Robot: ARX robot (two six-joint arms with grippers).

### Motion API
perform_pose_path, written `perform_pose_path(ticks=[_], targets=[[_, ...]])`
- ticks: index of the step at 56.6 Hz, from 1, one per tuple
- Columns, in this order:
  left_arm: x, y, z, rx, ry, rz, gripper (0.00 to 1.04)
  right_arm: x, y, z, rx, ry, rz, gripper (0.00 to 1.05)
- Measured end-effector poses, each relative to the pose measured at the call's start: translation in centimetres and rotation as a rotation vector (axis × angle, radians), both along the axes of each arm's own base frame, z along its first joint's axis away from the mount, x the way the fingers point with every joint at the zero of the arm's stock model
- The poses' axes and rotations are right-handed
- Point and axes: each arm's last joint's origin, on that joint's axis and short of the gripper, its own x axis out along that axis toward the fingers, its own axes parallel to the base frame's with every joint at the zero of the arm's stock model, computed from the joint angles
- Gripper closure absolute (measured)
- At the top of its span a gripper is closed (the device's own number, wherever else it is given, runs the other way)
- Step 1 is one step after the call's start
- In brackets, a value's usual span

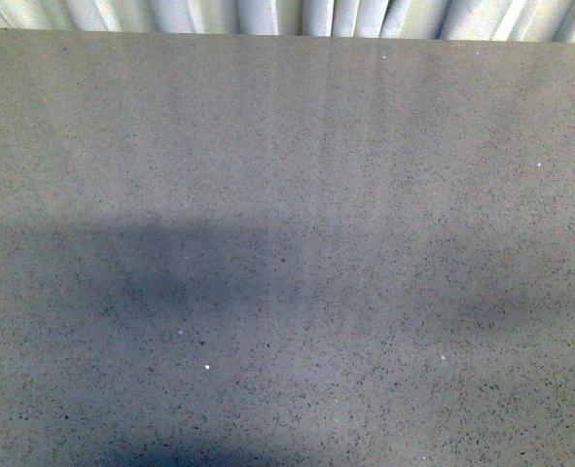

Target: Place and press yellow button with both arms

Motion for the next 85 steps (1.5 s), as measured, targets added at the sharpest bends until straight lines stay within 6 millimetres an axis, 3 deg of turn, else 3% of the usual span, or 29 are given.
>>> perform_pose_path(ticks=[8,17,24,31,36,42,47,51,60,74,85], targets=[[-0.2,0.1,1.6,0.013,-0.030,-0.005,0.69,0.0,0.0,0.0,0.000,0.000,0.000,0.09],[1.3,0.0,7.1,0.077,-0.166,-0.026,0.70,0.0,0.0,0.0,0.000,0.000,0.000,0.09],[2.6,-3.2,10.3,0.094,-0.252,-0.119,0.70,0.0,0.0,0.0,0.000,0.000,0.000,0.09],[3.7,-8.2,11.1,0.079,-0.289,-0.243,0.70,0.0,0.0,0.0,0.000,0.000,0.000,0.09],[4.7,-13.6,10.5,0.051,-0.292,-0.370,0.70,0.0,0.0,0.0,0.000,0.000,0.000,0.09],[5.1,-20.7,7.3,0.012,-0.229,-0.509,0.70,0.0,0.0,0.0,0.000,0.000,0.000,0.09],[4.9,-24.6,4.5,0.011,-0.166,-0.590,0.70,0.0,0.0,0.0,0.000,0.000,0.000,0.09],[4.9,-26.5,2.9,0.013,-0.130,-0.624,0.70,0.0,0.0,0.0,0.000,0.000,0.000,0.09],[4.8,-28.0,0.8,0.020,-0.085,-0.635,0.70,0.0,0.0,0.0,0.000,0.000,0.000,0.09],[4.5,-28.6,-0.5,0.022,-0.058,-0.651,0.70,0.0,0.0,0.0,0.000,0.000,0.000,0.09],[4.4,-28.7,-0.5,0.012,-0.061,-0.662,0.39,0.0,0.0,0.0,0.000,0.000,0.000,0.09]])
